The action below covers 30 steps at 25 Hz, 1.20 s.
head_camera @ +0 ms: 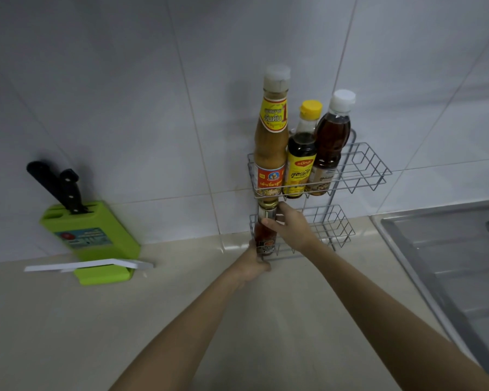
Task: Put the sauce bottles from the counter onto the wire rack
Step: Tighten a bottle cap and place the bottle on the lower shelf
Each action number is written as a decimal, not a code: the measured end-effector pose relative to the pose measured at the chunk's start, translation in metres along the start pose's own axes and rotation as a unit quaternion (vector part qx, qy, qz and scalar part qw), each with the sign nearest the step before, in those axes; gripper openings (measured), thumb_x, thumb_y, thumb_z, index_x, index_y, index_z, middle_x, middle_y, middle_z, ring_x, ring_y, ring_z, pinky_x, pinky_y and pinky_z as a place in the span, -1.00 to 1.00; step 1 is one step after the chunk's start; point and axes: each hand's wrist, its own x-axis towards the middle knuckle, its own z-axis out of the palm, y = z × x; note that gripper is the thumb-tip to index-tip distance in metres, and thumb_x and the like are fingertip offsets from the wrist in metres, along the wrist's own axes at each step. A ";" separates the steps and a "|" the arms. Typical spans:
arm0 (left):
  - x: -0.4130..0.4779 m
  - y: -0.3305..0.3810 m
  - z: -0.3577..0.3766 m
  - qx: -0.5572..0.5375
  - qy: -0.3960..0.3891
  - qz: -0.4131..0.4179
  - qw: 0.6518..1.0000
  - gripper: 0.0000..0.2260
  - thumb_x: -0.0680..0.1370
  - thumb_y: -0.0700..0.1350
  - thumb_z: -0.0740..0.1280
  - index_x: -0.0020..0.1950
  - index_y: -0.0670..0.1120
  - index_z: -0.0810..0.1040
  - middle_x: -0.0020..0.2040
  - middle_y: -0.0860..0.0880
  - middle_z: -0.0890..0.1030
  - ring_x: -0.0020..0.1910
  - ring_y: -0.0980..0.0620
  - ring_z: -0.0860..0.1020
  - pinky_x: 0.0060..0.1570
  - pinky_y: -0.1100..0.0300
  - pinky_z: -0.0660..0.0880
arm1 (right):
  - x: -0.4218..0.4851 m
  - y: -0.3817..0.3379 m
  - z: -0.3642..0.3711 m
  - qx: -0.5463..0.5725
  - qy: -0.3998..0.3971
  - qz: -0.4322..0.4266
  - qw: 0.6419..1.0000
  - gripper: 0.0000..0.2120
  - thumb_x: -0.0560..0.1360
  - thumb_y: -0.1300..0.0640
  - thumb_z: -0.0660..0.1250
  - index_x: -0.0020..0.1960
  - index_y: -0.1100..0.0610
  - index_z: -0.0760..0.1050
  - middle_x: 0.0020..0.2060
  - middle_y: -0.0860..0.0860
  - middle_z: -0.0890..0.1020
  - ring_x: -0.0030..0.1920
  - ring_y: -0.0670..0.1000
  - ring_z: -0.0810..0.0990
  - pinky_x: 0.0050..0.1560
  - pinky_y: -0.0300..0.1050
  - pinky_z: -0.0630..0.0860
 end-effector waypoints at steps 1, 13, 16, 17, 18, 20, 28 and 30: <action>-0.001 0.002 0.000 0.004 -0.003 0.001 1.000 -0.33 0.50 -0.34 0.30 0.54 -0.12 0.08 0.43 -0.12 0.36 0.27 0.01 0.38 0.13 0.26 0.33 | -0.001 0.000 0.001 0.003 0.001 0.001 1.000 -0.63 0.49 0.06 0.38 0.21 0.21 0.43 0.17 0.15 0.62 0.21 0.13 0.57 0.19 0.04 0.53; 0.003 0.002 -0.004 0.024 0.013 -0.001 1.000 -0.40 0.48 -0.28 0.34 0.49 -0.16 0.22 0.38 -0.13 0.44 0.33 -0.06 0.43 0.11 0.27 0.35 | -0.003 0.004 0.007 0.006 0.064 -0.029 0.997 -0.70 0.51 0.16 0.35 0.20 0.23 0.45 0.13 0.15 0.64 0.14 0.16 0.61 0.16 0.09 0.55; 0.004 -0.002 -0.003 0.024 0.026 -0.006 0.999 -0.40 0.46 -0.26 0.36 0.47 -0.14 0.26 0.36 -0.11 0.47 0.31 -0.07 0.45 0.11 0.25 0.37 | 0.001 0.006 0.005 0.013 0.058 -0.026 0.998 -0.69 0.51 0.17 0.36 0.22 0.23 0.45 0.14 0.14 0.64 0.15 0.15 0.61 0.16 0.02 0.55; 0.004 -0.002 -0.003 0.023 0.028 -0.003 0.999 -0.41 0.46 -0.27 0.36 0.47 -0.13 0.26 0.36 -0.10 0.47 0.33 -0.07 0.45 0.11 0.25 0.37 | 0.003 0.006 0.005 0.015 0.053 -0.022 0.998 -0.68 0.50 0.15 0.37 0.22 0.22 0.46 0.14 0.14 0.64 0.16 0.14 0.61 0.17 0.03 0.55; 0.004 -0.003 -0.003 0.022 0.028 -0.002 0.999 -0.41 0.47 -0.28 0.35 0.47 -0.13 0.26 0.36 -0.09 0.46 0.34 -0.07 0.44 0.12 0.25 0.36 | 0.004 0.005 0.006 0.014 0.046 -0.018 0.999 -0.66 0.49 0.13 0.38 0.22 0.21 0.46 0.14 0.13 0.64 0.16 0.13 0.60 0.17 0.04 0.55; 0.005 -0.003 -0.003 0.014 0.024 -0.001 1.000 -0.39 0.48 -0.31 0.34 0.49 -0.13 0.23 0.39 -0.10 0.44 0.33 -0.05 0.43 0.13 0.25 0.35 | 0.007 0.004 0.007 0.017 0.035 -0.005 0.999 -0.64 0.49 0.10 0.38 0.24 0.19 0.45 0.16 0.12 0.63 0.19 0.11 0.59 0.18 0.02 0.54; 0.001 -0.001 0.000 0.023 0.015 0.004 1.000 -0.34 0.50 -0.31 0.32 0.53 -0.13 0.12 0.45 -0.12 0.36 0.28 0.02 0.38 0.11 0.28 0.31 | 0.007 0.009 0.009 0.031 0.022 0.012 0.999 -0.55 0.48 0.11 0.40 0.32 0.20 0.40 0.25 0.13 0.58 0.28 0.15 0.53 0.23 -0.02 0.49; -0.002 0.000 -0.002 0.032 0.011 0.002 0.999 -0.35 0.51 -0.31 0.30 0.54 -0.13 0.11 0.47 -0.12 0.33 0.23 0.05 0.37 0.11 0.30 0.29 | 0.002 0.010 0.011 0.042 0.017 0.036 0.998 -0.44 0.49 0.08 0.39 0.41 0.20 0.31 0.33 0.15 0.51 0.32 0.16 0.49 0.29 0.09 0.47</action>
